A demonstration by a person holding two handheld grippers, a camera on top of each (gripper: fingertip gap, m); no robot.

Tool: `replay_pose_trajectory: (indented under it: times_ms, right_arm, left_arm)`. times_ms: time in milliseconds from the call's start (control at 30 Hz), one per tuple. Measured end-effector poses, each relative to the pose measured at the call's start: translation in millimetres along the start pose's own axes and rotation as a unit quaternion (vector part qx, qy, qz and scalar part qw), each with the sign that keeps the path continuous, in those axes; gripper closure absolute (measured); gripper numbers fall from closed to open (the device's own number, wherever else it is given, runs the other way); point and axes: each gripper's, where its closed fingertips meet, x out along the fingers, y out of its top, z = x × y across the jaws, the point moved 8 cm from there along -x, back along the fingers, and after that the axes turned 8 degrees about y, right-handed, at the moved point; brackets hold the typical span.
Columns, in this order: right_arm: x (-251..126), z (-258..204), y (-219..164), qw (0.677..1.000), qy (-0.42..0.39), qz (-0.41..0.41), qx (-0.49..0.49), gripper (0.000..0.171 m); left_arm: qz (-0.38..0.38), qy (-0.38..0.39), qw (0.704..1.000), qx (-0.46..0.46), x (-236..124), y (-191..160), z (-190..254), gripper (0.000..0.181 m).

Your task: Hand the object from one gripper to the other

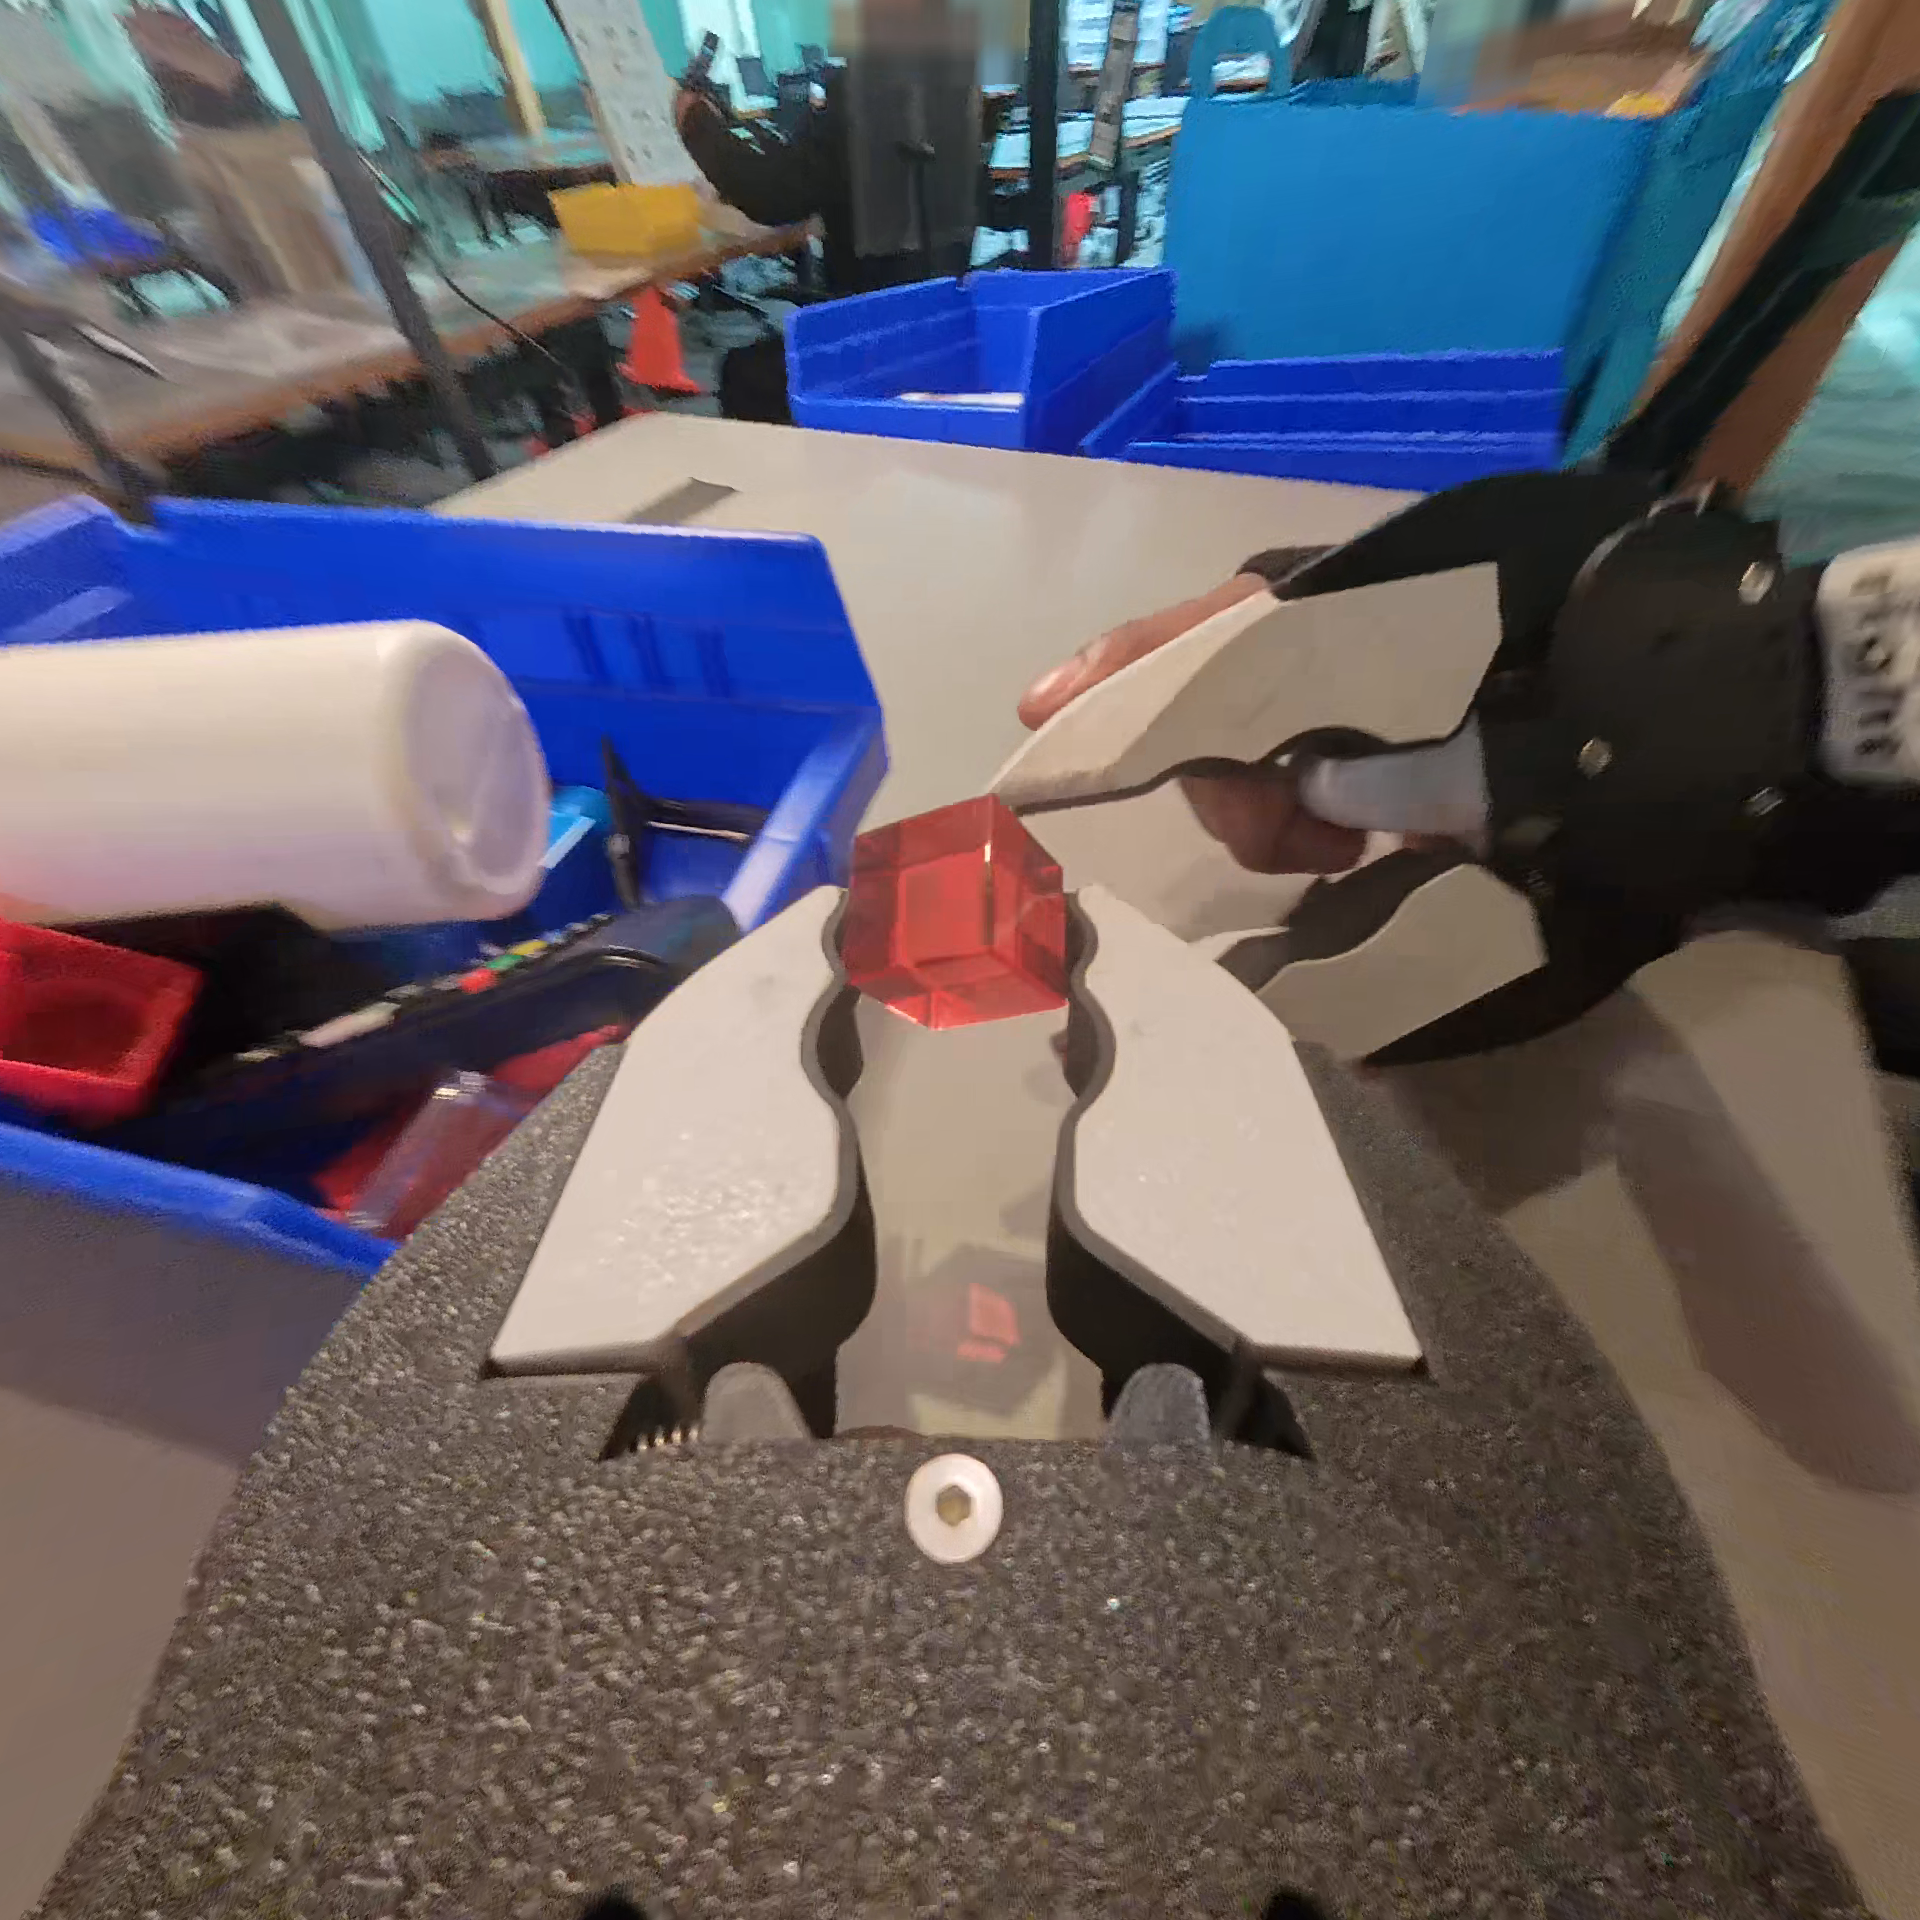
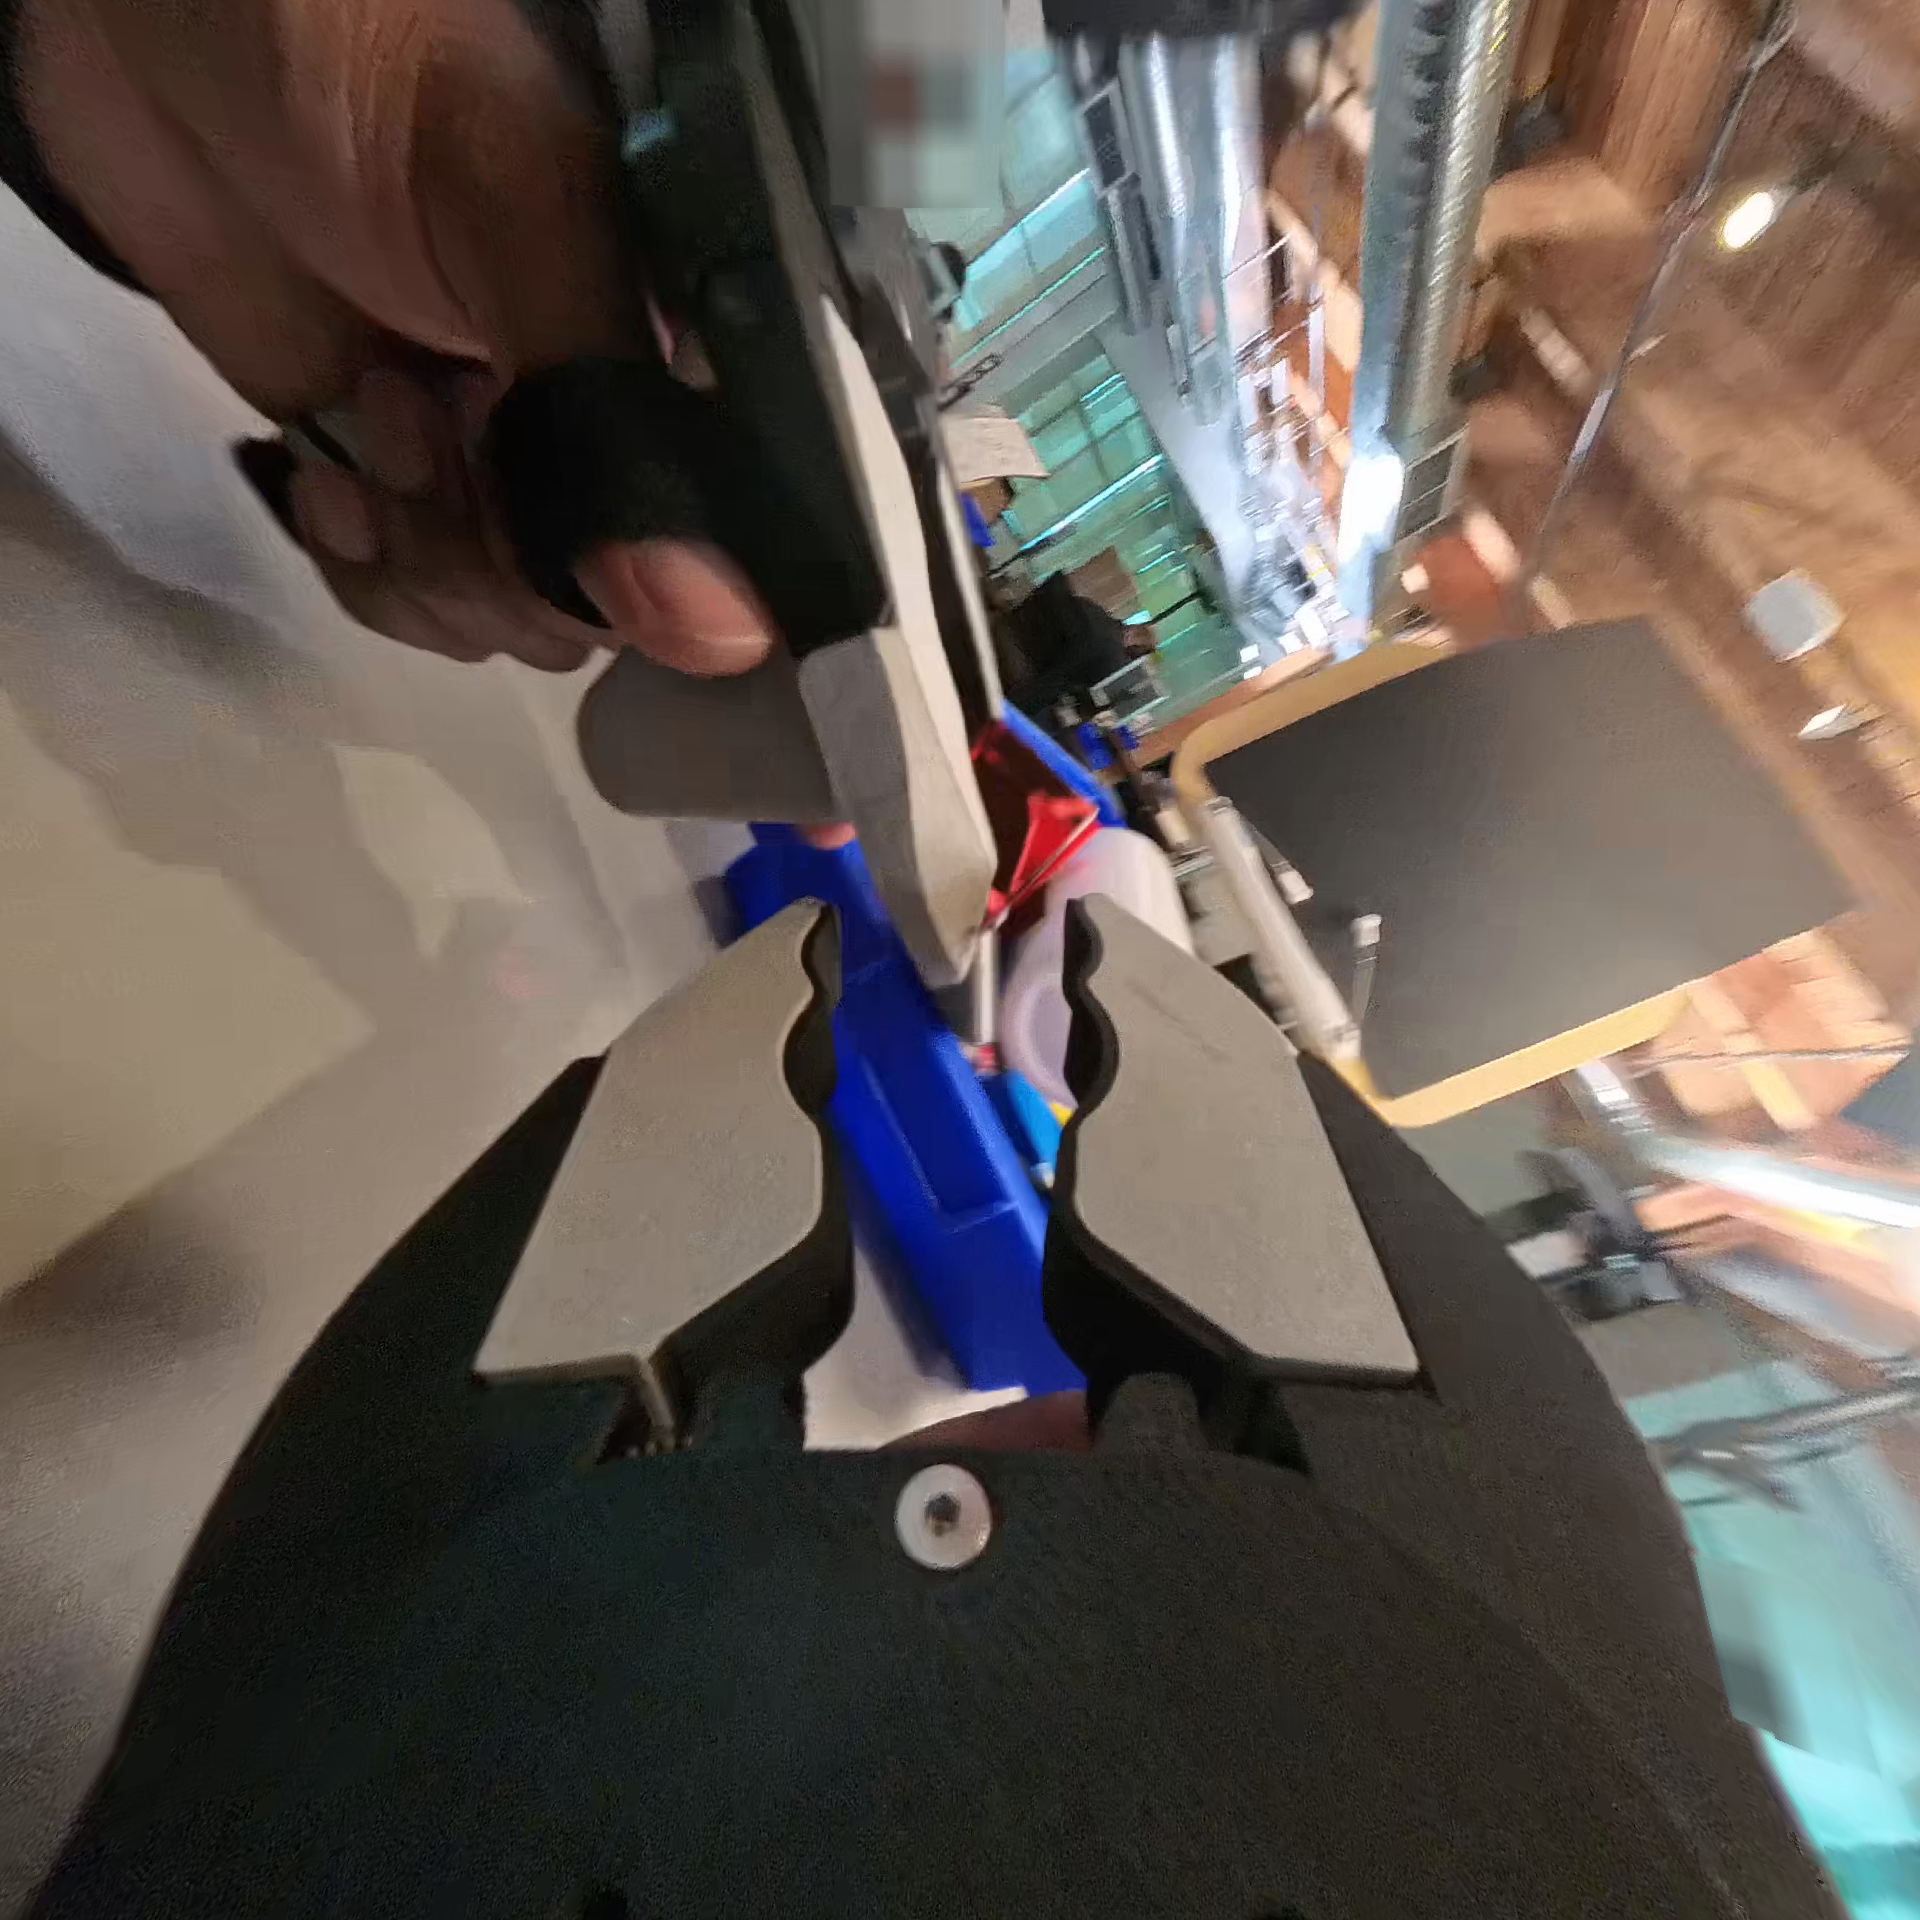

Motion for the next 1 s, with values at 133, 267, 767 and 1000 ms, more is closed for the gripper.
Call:
replay_pose_trajectory:
  times_ms: [133, 267, 767, 1000]
  right_arm:
    - [1.2, 7.7, -8.5, 0.985, 0.079, 0.011, 0.155, 0.128]
    - [1.7, 18.0, -13.4, 0.93, 0.158, 0.041, 0.329, 0.126]
    - [2.9, 25.3, -22.9, 0.683, 0.342, 0.132, 0.632, 0.128]
    - [2.7, 23.7, -20.4, 0.789, 0.276, 0.093, 0.541, 0.142]
  left_arm:
    - [0.016, 0.104, 0.983, 0.15, -4.0, 1.6, -4.2, 0.145]
    - [0.017, 0.154, 0.951, 0.269, -0.9, -2.7, 3.3, 0.145]
    - [0.099, 0.181, 0.844, 0.495, 0.8, -10.6, 33.0, 0.145]
    - [0.071, 0.162, 0.873, 0.454, 4.2, -13.9, 25.9, 0.147]
